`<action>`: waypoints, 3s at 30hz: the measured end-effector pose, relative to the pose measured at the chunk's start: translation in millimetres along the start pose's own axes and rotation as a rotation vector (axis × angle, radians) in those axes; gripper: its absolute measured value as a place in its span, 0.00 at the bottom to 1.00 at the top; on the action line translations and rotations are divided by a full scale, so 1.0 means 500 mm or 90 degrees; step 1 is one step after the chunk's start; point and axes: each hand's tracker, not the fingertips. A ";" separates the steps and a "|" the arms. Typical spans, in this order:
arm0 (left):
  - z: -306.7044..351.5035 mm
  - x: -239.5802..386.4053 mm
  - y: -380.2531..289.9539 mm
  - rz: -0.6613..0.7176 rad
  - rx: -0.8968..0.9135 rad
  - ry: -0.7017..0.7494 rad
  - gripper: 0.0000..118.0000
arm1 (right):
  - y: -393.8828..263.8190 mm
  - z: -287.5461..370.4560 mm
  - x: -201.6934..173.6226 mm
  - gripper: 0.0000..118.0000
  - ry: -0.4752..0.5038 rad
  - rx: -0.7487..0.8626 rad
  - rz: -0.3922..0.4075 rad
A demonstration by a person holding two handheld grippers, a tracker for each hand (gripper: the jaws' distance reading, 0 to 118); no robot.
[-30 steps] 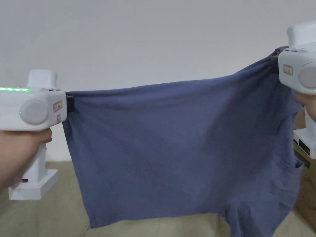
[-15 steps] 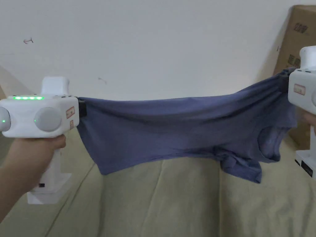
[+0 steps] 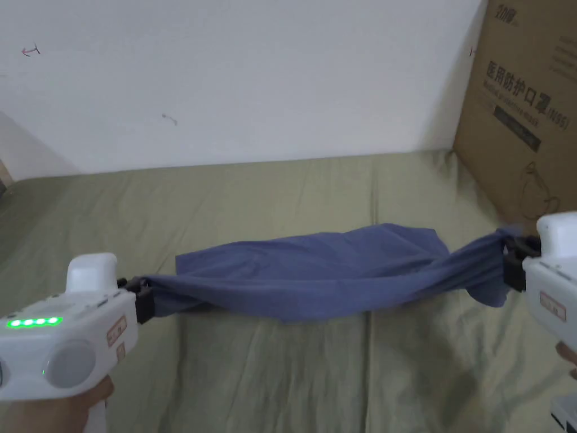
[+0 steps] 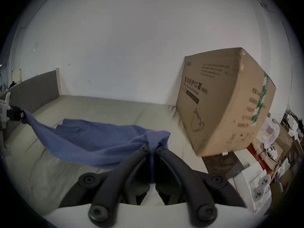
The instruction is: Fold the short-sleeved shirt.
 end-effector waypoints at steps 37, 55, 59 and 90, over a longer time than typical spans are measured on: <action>0.503 -0.035 -0.478 -0.067 -0.124 0.016 0.98 | -0.411 0.509 -0.003 1.00 0.052 -0.305 0.055; 0.678 -0.005 -0.493 0.016 -0.103 0.003 0.00 | -0.396 0.695 -0.157 0.00 0.098 -0.115 -0.060; 0.605 -0.028 -0.522 0.026 -0.185 0.029 0.36 | -0.404 0.687 -0.161 0.00 0.122 -0.132 -0.095; 0.441 -0.020 -0.488 -0.018 -0.220 0.011 0.01 | -0.406 0.561 -0.049 0.99 0.133 -0.313 -0.004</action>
